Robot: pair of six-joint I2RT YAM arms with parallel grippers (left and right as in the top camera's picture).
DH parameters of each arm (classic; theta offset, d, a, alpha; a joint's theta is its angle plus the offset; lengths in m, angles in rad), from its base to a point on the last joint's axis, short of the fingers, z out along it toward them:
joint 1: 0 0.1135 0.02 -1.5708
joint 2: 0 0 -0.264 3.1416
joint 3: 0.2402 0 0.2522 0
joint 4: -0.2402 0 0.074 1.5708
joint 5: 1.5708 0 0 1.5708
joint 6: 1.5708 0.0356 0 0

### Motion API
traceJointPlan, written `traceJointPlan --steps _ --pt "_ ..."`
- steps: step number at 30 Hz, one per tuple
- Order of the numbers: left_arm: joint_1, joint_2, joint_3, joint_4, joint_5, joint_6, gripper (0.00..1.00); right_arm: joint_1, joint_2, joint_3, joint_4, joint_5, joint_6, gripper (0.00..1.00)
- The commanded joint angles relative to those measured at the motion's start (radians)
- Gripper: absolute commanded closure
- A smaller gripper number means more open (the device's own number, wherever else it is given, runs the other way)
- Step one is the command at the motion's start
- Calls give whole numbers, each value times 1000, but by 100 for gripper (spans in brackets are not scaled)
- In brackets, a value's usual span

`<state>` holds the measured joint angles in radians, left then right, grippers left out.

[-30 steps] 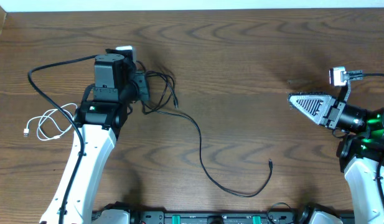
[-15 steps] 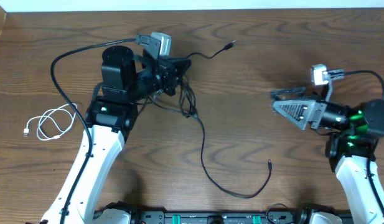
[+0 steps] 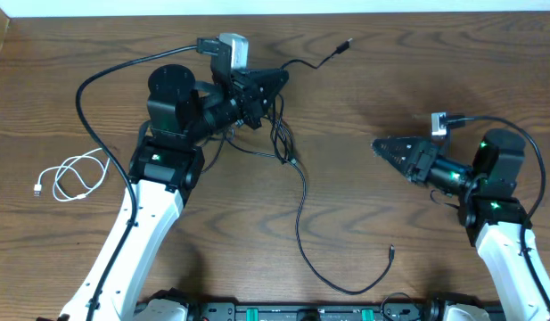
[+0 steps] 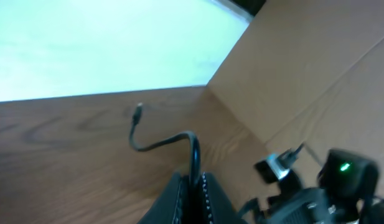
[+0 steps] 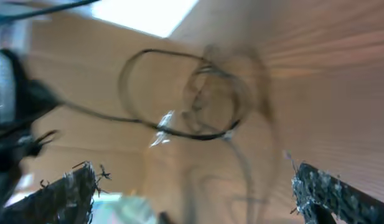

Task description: Untangle cables

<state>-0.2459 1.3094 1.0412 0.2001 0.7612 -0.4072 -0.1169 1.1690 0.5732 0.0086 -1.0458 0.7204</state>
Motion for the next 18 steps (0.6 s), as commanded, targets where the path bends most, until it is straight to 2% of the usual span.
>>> traceJointPlan --steps 1,6,10,12,16,18 --pt "-3 2 10 19 17 -149 92 37 -5 2 -17 156 -110 1" --pt "-43 2 10 34 16 -270 93 132 -5 2 -22 312 -124 1" --pt "-129 2 10 59 8 -262 93 216 -3 2 -20 440 -124 1" --pt "-187 2 10 68 1 -207 92 261 -3 2 -11 492 -124 1" --pt "-249 2 10 68 -101 -187 93 306 -3 2 30 483 -124 1" --pt "-269 2 10 69 -160 -188 93 332 -3 2 66 437 -171 1"
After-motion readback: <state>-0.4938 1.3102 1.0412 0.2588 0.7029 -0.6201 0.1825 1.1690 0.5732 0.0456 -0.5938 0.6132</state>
